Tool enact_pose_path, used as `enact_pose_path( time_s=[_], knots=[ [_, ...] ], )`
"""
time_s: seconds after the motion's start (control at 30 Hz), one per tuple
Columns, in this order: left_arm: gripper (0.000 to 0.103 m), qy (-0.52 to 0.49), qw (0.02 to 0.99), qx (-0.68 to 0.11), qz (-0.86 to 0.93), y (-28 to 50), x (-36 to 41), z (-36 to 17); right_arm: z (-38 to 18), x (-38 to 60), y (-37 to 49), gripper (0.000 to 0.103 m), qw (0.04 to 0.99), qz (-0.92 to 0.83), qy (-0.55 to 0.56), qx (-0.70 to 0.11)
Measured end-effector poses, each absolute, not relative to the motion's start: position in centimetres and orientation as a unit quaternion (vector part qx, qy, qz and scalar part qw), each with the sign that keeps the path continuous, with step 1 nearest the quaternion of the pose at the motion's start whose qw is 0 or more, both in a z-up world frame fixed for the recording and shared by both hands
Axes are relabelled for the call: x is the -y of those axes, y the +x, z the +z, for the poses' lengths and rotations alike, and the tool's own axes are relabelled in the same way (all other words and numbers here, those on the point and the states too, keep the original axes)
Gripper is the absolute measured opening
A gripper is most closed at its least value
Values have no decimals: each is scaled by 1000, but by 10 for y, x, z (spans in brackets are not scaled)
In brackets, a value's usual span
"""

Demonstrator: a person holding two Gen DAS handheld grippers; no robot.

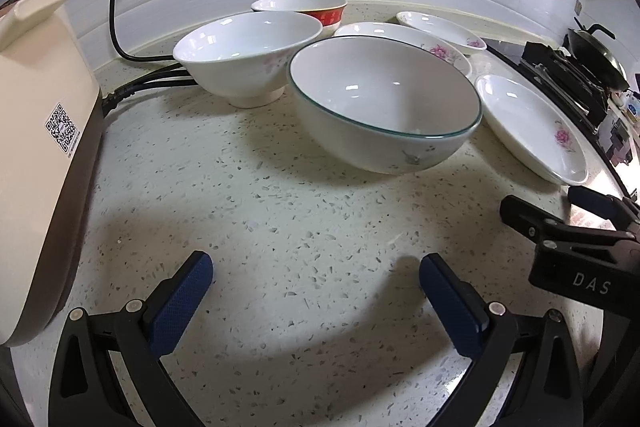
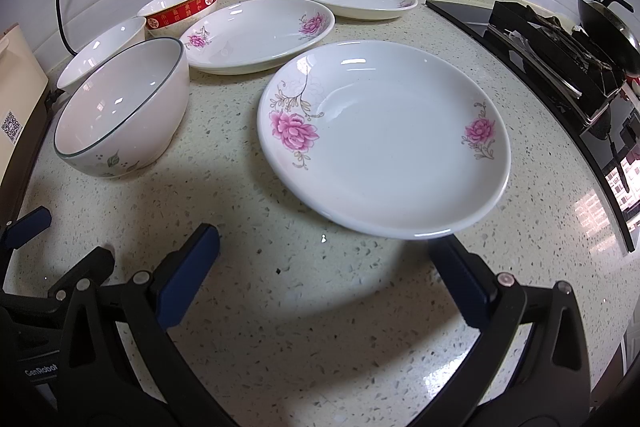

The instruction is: Organize plates and bowls

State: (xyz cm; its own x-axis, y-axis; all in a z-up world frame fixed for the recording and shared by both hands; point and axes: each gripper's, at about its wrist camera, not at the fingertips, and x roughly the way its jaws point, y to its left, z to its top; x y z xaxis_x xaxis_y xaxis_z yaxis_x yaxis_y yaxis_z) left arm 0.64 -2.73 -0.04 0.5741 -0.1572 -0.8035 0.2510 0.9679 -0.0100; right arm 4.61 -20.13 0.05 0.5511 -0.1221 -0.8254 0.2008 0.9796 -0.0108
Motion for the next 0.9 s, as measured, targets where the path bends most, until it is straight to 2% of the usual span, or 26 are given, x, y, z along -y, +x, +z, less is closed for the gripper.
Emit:
enact_pose_path(
  time_s=[0.9],
  knots=[
    [103,48,886,-449,-106,9,26,0,1,201,46,103,880,-92,42,-465]
  ],
)
